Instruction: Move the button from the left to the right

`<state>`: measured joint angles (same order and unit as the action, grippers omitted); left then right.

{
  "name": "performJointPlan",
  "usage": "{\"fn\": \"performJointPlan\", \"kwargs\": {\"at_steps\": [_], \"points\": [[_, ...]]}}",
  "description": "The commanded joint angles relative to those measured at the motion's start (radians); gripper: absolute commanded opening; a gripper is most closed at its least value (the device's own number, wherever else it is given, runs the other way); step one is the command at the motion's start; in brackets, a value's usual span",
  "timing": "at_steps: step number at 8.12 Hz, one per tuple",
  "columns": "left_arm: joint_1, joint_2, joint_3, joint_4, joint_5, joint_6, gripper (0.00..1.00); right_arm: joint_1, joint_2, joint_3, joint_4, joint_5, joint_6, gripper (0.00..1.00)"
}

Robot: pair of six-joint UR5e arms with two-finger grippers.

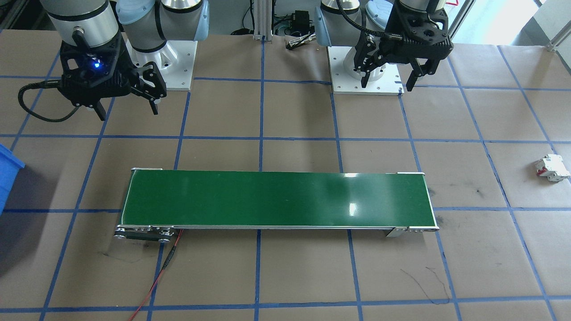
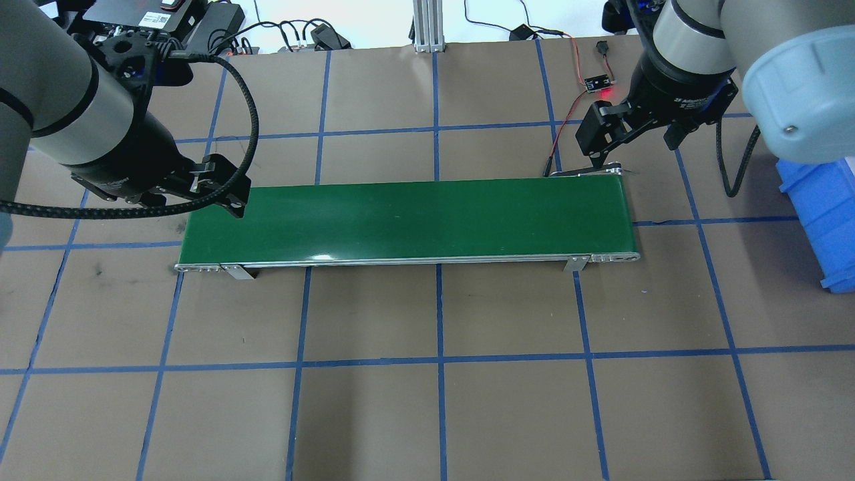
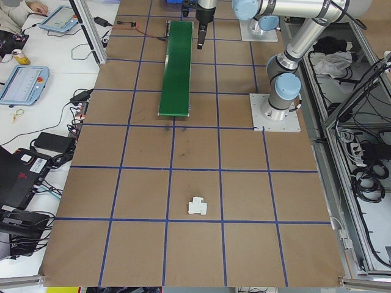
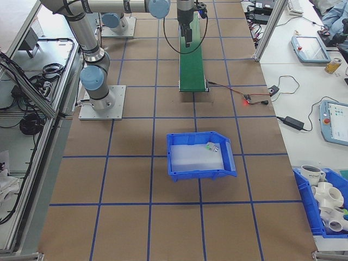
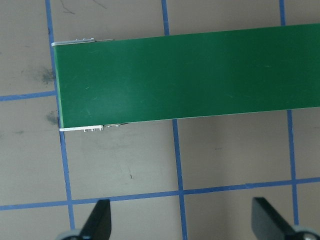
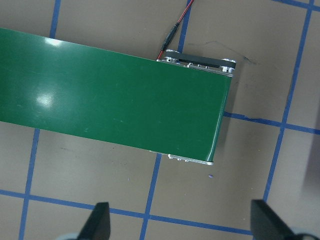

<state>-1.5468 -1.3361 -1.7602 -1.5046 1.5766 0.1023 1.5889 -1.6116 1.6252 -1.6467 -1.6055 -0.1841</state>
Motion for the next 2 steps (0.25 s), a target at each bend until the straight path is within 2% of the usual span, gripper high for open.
{"fn": "performJointPlan", "kwargs": {"at_steps": [1,2], "points": [[-0.001,0.002,0.004,0.000,-0.004,-0.001,1.00,0.005,0.001,-0.001,0.002,-0.016,0.000,1.00],[-0.001,0.005,0.002,0.000,0.002,0.002,1.00,0.005,0.001,-0.001,0.002,-0.017,0.000,1.00]]}}
